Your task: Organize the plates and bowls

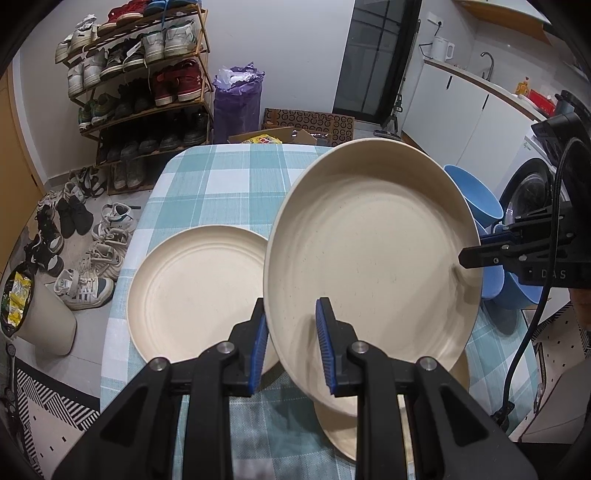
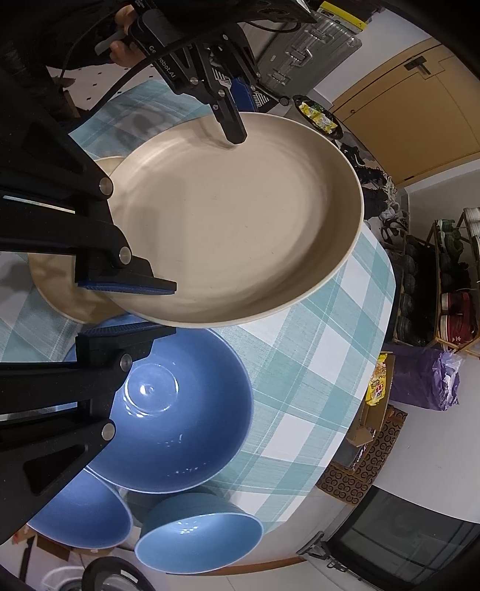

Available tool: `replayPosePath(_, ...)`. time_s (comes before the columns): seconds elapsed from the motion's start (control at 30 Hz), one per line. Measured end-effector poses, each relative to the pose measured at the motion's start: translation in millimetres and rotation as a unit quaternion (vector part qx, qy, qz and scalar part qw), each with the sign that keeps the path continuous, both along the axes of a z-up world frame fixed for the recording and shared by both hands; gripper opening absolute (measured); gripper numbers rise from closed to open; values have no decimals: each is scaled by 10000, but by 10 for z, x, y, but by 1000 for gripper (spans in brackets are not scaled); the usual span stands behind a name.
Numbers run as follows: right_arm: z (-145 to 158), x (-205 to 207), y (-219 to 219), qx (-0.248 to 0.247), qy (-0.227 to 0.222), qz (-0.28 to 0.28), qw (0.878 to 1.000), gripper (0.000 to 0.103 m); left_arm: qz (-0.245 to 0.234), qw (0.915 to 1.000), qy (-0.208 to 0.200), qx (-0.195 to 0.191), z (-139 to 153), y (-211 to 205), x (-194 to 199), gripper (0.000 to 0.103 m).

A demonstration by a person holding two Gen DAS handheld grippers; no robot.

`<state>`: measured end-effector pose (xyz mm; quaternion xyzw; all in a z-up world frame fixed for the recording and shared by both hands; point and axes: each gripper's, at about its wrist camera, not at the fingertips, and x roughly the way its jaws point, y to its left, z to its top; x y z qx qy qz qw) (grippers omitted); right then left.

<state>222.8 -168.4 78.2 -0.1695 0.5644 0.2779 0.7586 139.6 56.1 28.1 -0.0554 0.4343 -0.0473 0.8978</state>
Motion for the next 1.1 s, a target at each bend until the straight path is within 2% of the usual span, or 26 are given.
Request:
replayPosePath(0.83,-376,-455,-138,-49,109,113,9999,15,20,9998,172,-47,-273,-66,-183,23)
replayPosePath(1.1,-438,-571,-173,-15,-12,259,9997,15,30,9997,221,-82,-340,-86,-228,23)
